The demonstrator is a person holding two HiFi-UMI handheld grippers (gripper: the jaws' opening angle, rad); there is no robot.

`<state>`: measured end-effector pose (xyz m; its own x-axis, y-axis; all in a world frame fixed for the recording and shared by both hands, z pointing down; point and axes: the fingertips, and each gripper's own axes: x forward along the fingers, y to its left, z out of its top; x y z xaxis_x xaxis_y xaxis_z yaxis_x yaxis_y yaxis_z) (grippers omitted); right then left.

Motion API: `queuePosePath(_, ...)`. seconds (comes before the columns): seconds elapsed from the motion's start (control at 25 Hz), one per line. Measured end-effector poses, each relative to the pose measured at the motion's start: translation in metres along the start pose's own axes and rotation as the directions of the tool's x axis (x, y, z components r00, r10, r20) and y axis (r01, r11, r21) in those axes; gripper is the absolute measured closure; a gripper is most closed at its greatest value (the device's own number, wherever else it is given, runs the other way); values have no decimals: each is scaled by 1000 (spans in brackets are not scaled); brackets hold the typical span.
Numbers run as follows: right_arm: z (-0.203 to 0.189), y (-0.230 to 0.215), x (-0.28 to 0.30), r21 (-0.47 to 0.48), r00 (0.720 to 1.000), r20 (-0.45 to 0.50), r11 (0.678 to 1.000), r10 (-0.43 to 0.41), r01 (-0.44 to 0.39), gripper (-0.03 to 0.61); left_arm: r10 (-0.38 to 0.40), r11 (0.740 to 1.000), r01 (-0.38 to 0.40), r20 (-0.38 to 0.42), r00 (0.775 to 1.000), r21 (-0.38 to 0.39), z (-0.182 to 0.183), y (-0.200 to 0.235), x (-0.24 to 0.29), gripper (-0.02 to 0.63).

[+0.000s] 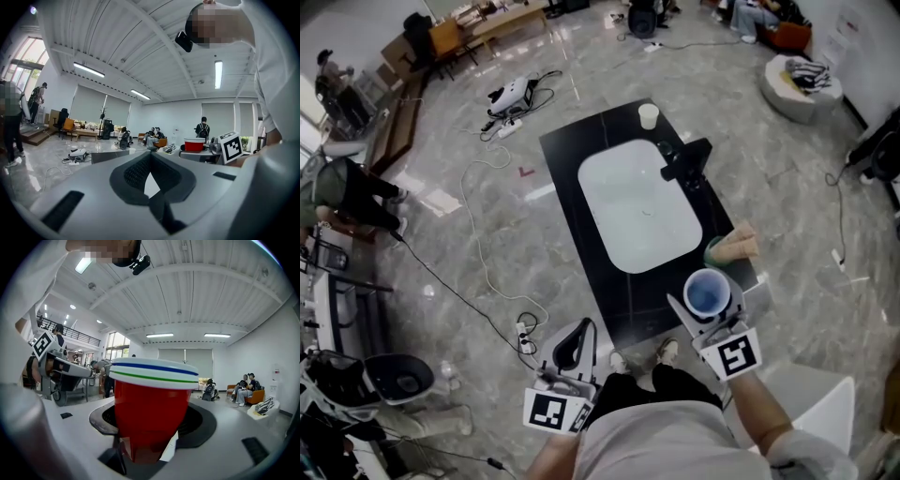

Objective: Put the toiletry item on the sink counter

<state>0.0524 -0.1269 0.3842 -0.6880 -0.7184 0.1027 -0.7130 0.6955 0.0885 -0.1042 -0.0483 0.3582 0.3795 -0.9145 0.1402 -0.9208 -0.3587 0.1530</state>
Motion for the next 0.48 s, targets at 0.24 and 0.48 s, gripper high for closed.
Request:
queuePosePath(0.24, -19, -8, 9, -1, 1000, -9, 1000, -5, 5, 278, -4, 1000, 4, -30, 1000, -14, -15, -2, 3, 611)
queuePosePath(0.48, -38, -10, 19, -11, 1000, -18, 1000, -2, 2, 278, -24, 1000, 24, -37, 999, -19, -23, -4, 14, 611)
